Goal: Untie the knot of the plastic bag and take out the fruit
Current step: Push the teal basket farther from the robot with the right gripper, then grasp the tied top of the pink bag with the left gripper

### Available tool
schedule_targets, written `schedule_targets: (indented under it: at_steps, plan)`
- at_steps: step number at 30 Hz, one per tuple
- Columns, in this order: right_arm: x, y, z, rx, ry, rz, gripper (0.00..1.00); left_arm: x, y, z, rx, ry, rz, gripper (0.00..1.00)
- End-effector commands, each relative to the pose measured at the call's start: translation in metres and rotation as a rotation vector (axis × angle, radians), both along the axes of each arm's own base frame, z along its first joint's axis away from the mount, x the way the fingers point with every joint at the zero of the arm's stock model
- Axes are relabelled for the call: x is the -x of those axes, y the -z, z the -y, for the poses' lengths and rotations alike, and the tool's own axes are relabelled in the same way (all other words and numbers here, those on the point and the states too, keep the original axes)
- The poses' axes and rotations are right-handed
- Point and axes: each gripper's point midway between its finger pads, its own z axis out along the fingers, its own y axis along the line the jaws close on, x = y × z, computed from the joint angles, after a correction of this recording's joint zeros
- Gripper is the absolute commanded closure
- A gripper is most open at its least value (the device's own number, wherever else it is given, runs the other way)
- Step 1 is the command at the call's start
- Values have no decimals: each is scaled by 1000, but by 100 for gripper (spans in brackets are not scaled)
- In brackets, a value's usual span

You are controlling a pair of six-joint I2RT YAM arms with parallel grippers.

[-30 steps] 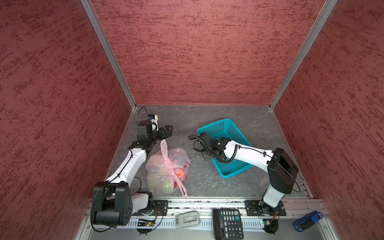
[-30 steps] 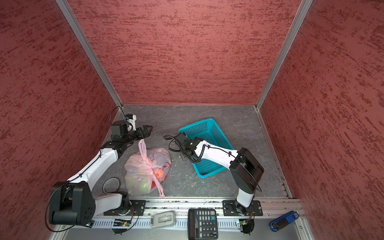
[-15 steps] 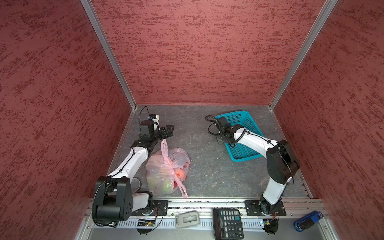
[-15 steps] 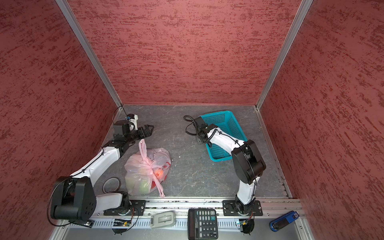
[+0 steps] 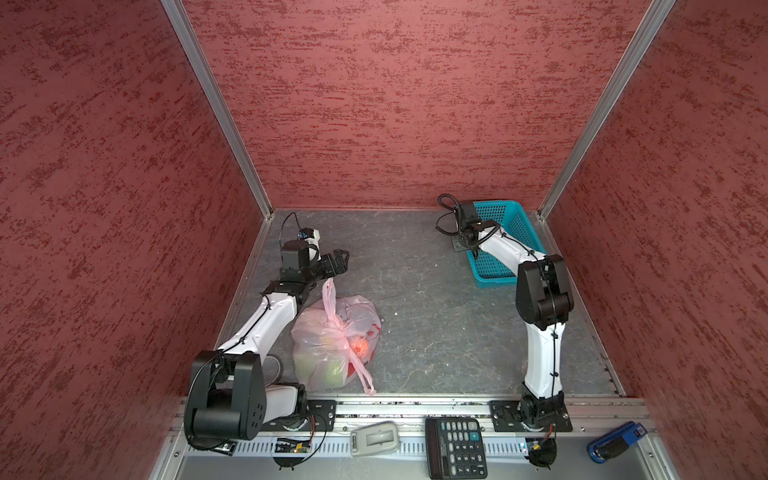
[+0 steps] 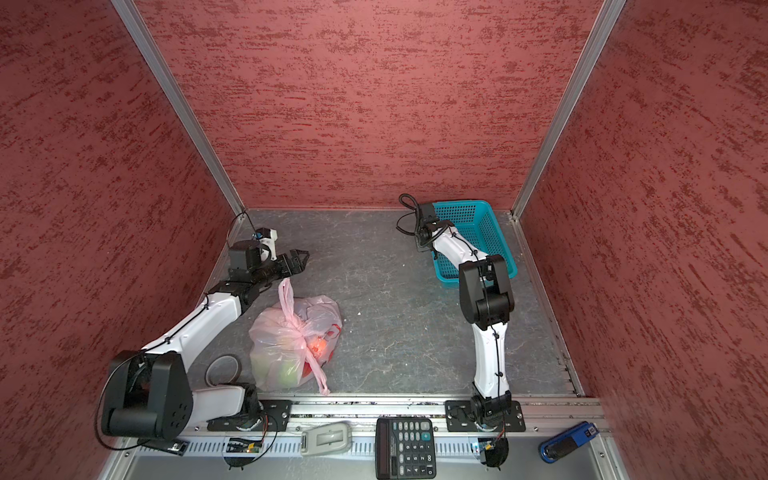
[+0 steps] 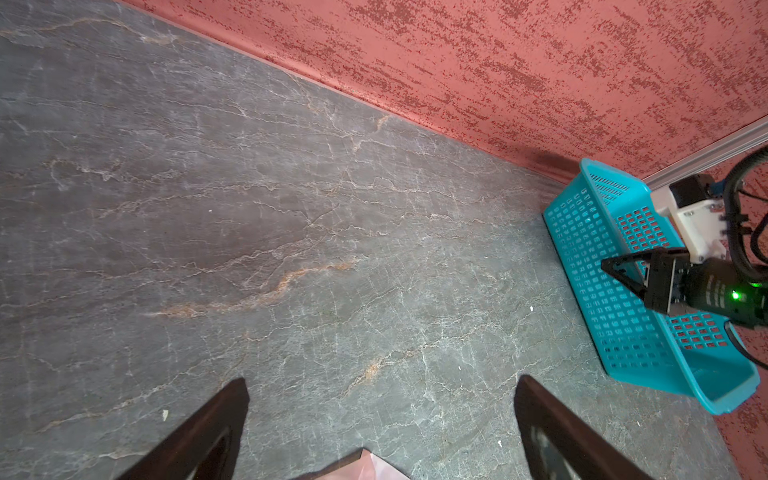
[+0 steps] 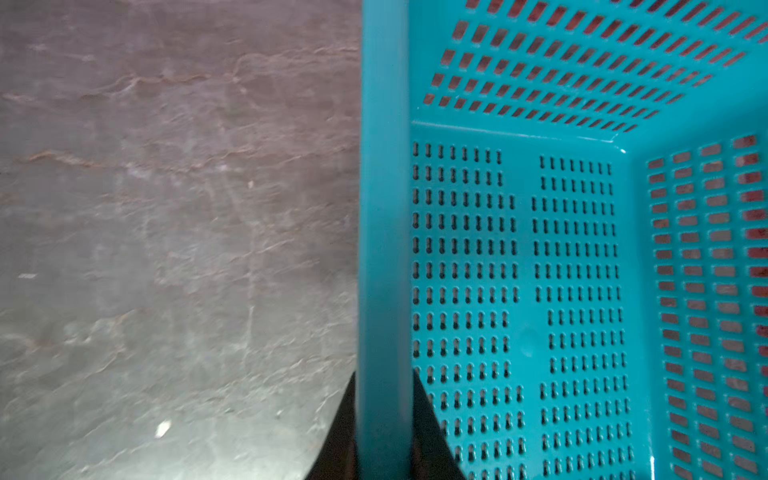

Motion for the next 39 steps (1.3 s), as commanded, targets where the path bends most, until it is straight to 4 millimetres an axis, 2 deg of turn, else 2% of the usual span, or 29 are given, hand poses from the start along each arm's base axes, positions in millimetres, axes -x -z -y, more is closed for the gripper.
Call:
schedule_targets:
  at_steps: [1, 7, 12, 16, 21, 24, 29, 33, 39]
  plan:
    - [-17, -4, 27, 49, 25, 20, 100, 0, -6, 4, -2, 16, 9, 0]
    - [-32, -5, 58, 73, 53, 30, 100, 0, -8, 4, -5, 21, 10, 0]
    - [-40, -5, 60, 66, 43, 38, 98, -1, -9, 5, -5, 23, 6, 0]
    - [-41, -12, 55, 42, 35, 47, 83, -2, -14, 3, -8, 12, 0, 0]
    - [-40, -39, 39, 5, 0, 80, 55, 4, -34, -16, -82, -104, -31, 0]
    - [-33, -56, 25, -11, -23, 92, 40, 18, -43, -34, -126, -205, -83, 0]
    - [-12, -75, -11, -49, -80, 83, 26, 59, -59, -56, -182, -346, -135, 0]
    - [10, -88, -41, -97, -128, 67, 19, 93, -70, -51, -276, -360, -154, 0]
    - [46, -103, -67, -177, -162, 49, 13, 144, -66, -29, -356, -347, -280, 0]
